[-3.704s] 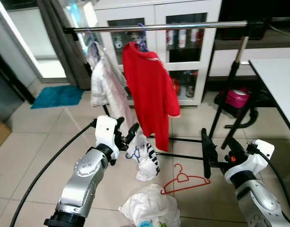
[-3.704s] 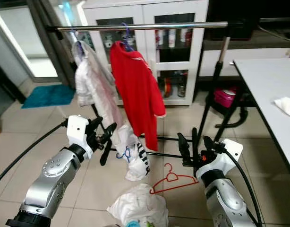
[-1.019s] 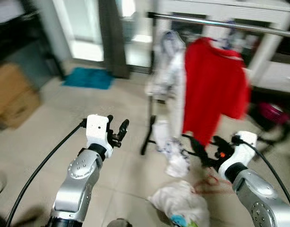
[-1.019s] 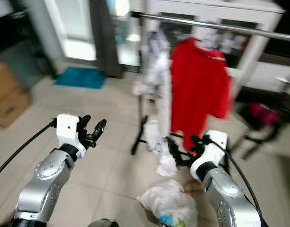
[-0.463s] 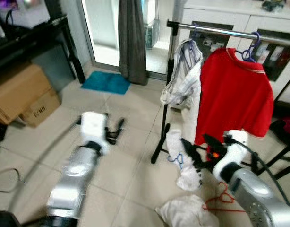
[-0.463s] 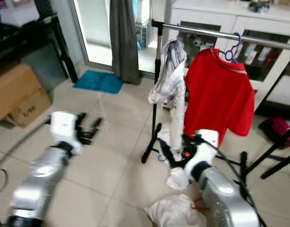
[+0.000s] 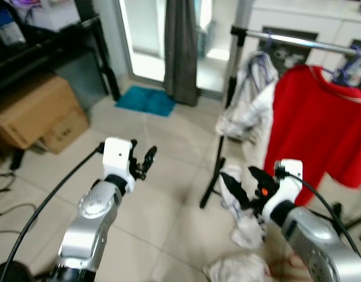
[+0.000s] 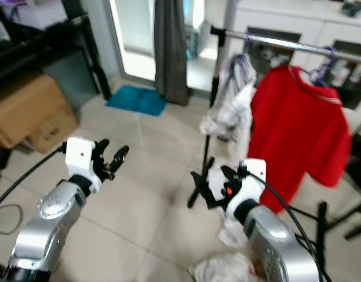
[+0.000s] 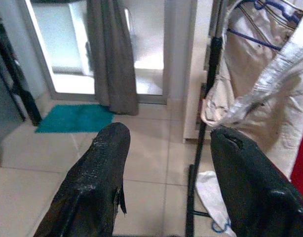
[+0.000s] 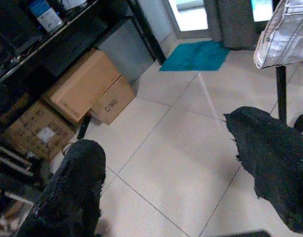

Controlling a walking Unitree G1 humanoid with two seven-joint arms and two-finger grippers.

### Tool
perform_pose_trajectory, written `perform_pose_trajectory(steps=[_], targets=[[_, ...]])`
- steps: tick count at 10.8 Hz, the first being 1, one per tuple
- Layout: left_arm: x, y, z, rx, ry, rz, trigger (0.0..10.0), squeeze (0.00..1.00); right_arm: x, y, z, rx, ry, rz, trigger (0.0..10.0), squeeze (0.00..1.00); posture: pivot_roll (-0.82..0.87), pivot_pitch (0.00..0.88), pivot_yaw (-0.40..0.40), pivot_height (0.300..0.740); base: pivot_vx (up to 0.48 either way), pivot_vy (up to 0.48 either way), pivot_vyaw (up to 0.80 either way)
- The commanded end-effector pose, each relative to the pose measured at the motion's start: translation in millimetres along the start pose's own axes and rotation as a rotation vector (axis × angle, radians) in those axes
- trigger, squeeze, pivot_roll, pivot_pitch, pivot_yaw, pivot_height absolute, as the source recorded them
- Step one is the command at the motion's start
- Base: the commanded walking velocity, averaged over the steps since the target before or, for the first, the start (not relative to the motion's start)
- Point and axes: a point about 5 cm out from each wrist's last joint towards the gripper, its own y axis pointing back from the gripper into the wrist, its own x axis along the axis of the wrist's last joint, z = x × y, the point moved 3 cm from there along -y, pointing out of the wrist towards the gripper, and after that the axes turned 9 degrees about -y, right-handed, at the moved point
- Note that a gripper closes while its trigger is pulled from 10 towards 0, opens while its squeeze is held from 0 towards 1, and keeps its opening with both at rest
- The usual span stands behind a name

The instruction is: Hang hanger

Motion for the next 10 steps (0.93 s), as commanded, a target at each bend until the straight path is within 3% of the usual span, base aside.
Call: perform_pose_trajectory(steps=[1, 3, 6, 10], targets=[[2.1, -1.6, 5.0, -0.018, 0.0, 0.004, 10.0, 0.0, 0.6, 1.2, 2.1, -0.003, 0.011, -0.008, 10.0, 0.0, -0.02, 0.0, 0.04, 0.74, 0.289, 0.0, 0.8], [3.2, -1.9, 5.2, -0.028, -0.014, 0.002, 10.0, 0.0, 1.5, 0.6, 0.7, 0.004, -0.069, 0.005, 10.0, 0.0, -0.02, 0.0, 0.043, 0.74, 0.289, 0.0, 0.4], [6.3, -4.6, 7.0, -0.058, -0.043, 0.011, 10.0, 0.0, 7.2, -2.0, -6.4, 0.045, -0.042, 0.023, 10.0, 0.0, 0.0, 0.0, 0.044, 0.74, 0.286, 0.0, 0.0], [10.3, -4.0, 9.2, -0.078, -0.054, 0.024, 10.0, 0.0, 30.3, -9.8, 6.8, -0.031, -0.047, 0.151, 10.0, 0.0, 0.01, 0.0, 0.026, 0.74, 0.297, 0.0, 0.0]])
